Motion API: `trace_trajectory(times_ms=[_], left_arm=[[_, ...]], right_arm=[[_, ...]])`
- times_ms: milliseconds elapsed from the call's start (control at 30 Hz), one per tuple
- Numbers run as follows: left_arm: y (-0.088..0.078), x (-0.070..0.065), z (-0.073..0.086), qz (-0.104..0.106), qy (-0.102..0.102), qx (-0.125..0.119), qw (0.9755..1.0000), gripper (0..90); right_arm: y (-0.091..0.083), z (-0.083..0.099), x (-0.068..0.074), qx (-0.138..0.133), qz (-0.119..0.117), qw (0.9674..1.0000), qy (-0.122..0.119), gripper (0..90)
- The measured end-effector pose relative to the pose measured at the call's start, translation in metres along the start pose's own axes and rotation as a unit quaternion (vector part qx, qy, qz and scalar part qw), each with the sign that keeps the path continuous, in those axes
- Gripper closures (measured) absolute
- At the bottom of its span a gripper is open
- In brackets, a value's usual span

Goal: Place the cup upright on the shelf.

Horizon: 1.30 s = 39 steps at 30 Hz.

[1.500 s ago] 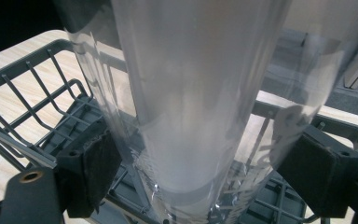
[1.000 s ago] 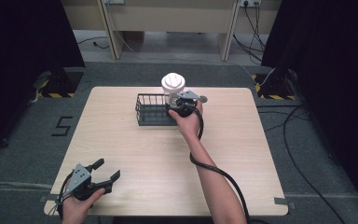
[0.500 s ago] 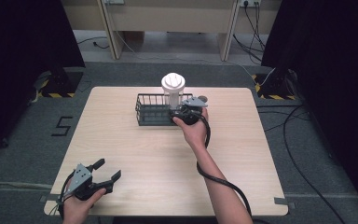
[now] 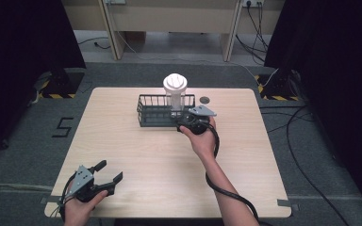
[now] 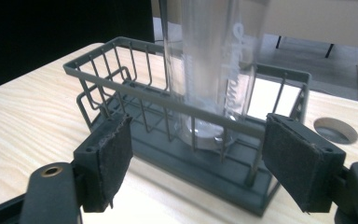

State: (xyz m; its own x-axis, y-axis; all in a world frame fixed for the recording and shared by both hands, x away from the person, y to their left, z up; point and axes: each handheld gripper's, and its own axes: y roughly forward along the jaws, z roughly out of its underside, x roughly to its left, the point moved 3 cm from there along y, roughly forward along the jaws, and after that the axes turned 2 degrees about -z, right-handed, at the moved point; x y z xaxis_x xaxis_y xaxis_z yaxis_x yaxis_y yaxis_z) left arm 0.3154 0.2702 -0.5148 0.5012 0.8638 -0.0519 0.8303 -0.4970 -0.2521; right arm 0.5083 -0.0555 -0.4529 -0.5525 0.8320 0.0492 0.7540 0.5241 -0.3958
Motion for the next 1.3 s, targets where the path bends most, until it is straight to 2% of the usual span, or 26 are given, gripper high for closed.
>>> trace_trajectory(times_ms=[367,700,1300], left_arm=[[0.0,0.0,0.001,-0.002,-0.001,0.001,1.0,17.3],[-0.001,0.0,0.001,-0.003,-0.002,0.001,1.0,17.2],[-0.001,0.0,0.001,-0.007,-0.002,0.001,1.0,17.1]], right_arm=[[-0.025,0.012,-0.003,0.0,-0.005,1.0,-0.002,24.3],[-0.041,0.027,-0.008,0.011,0.0,0.9999,-0.006,24.3],[-0.07,0.047,-0.018,0.015,0.007,0.9998,-0.007,23.6]])
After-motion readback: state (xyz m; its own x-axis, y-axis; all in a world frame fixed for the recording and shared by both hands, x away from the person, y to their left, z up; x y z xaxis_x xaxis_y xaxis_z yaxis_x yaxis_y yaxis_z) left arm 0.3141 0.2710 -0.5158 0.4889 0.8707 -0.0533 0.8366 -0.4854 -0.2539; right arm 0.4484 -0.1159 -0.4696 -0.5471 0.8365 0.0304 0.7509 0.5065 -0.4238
